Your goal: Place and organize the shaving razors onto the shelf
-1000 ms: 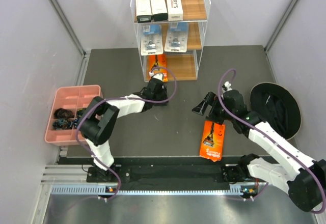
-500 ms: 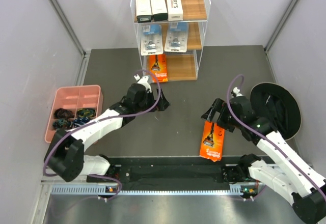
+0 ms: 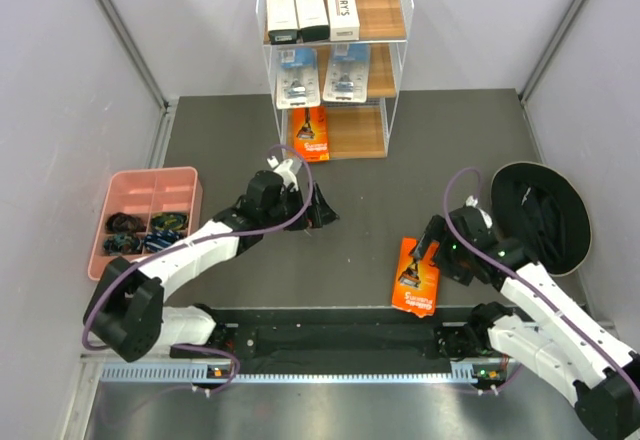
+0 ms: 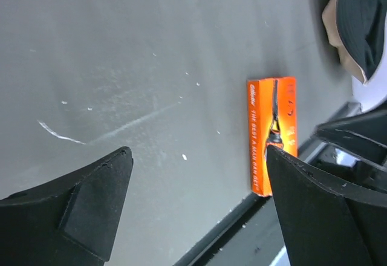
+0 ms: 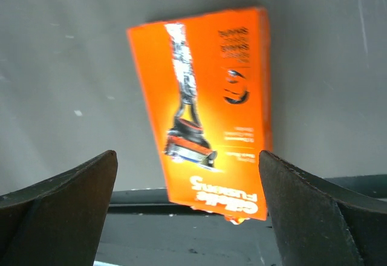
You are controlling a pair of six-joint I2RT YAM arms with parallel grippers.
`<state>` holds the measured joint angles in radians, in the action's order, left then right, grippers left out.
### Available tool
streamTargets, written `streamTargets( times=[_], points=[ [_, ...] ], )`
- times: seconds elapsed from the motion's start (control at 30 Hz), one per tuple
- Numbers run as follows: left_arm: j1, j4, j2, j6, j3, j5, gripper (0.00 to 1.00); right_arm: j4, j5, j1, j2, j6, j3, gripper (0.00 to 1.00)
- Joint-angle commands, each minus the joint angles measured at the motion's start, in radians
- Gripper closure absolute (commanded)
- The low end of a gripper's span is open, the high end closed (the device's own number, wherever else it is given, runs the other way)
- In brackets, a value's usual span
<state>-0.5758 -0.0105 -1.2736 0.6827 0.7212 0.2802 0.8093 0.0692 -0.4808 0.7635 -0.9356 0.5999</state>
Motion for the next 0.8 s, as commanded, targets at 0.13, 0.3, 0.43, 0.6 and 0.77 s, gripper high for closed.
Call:
streamTargets(
  times=[0.13, 0.3, 0.43, 0.6, 0.77],
  points=[
    [-0.022, 0.13, -0.062, 0.067, -0.025, 0.135, 0.05, 0.013, 0.052, 0.01, 0.011, -0.088, -0.109, 0.01],
    [-0.067, 0.155, -0.096, 0.084, -0.022, 0.145, 0.05, -0.091, 0.021, 0.01, 0.042, -0.078, -0.179, 0.01],
    [-0.096, 0.173, -0.119, 0.095, -0.022, 0.148, 0.06, -0.203, -0.037, 0.01, 0.117, -0.023, -0.204, 0.01],
    [-0.122, 0.198, -0.147, 0.11, -0.022, 0.162, 0.07, -0.274, -0.066, 0.011, 0.186, 0.052, -0.196, 0.06],
    [-0.157, 0.227, -0.202, 0.135, -0.016, 0.165, 0.08, -0.34, -0.131, 0.01, 0.203, 0.089, -0.2, 0.16]
  ],
)
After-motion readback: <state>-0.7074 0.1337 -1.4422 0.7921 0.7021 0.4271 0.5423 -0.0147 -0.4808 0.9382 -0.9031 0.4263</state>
